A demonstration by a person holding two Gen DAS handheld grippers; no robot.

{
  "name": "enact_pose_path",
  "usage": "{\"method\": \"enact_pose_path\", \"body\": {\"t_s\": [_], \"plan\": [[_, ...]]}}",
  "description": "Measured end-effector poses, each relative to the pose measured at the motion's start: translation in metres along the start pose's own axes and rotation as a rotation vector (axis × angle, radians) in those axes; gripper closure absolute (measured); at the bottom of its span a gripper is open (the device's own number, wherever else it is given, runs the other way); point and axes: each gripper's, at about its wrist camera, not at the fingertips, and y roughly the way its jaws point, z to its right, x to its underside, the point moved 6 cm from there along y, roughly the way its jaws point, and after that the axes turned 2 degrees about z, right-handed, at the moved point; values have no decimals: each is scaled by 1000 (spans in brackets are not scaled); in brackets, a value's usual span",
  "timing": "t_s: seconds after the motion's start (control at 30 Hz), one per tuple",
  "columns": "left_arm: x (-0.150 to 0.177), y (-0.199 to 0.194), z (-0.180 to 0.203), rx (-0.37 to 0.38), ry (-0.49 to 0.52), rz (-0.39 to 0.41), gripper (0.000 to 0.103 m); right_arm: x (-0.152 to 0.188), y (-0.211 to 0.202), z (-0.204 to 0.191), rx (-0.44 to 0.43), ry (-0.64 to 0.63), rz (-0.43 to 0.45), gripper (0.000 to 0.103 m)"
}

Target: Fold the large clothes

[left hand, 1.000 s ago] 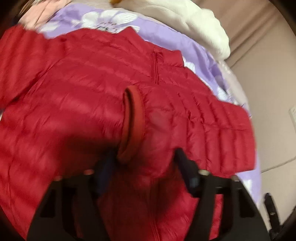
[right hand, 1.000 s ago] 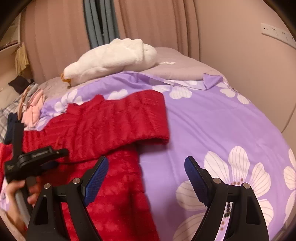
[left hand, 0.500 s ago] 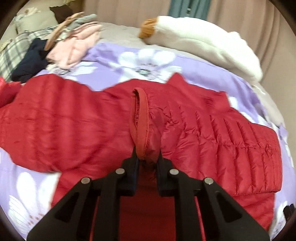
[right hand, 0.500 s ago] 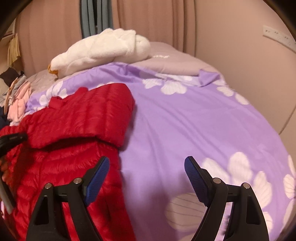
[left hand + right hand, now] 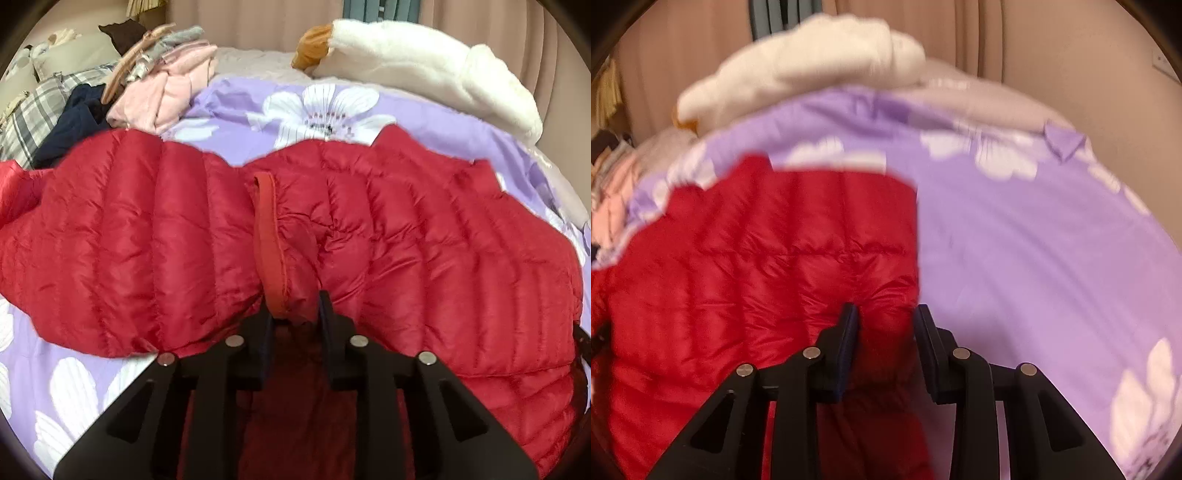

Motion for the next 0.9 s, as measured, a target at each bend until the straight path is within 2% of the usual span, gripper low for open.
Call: {"method": "enact_pose_path", "body": {"t_s": [0.13, 0.27, 0.47, 0.67, 0.7, 0.73, 0.77, 0.83, 0.9], "plan": [[1, 4, -5, 39, -38, 3, 76, 2, 0, -2, 24, -12, 3, 70], [2, 5, -2, 28, -25, 8, 76, 2, 1, -11, 84, -71, 11, 70], [3, 5, -2, 48, -47, 4, 75, 1, 2, -5, 48, -38, 12, 69], [2, -1, -5, 44, -47, -16, 71, -1, 2, -5, 58, -46, 13, 68], [0, -5, -10, 44, -44, -15, 66, 0, 2, -4, 57, -43, 13, 67], [-2, -14, -17, 26, -39, -5, 54, 0, 2, -5, 55, -42, 12, 67], [-4, -27, -30, -1, -40, 30, 48, 0, 1, -5, 52, -39, 12, 66], [-9, -47, -55, -59, -55, 81, 28, 0, 1, -5, 51, -36, 14, 66], [-13, -66, -99, -142, -117, 115, 20, -1, 1, -4, 58, -36, 15, 64]]}}
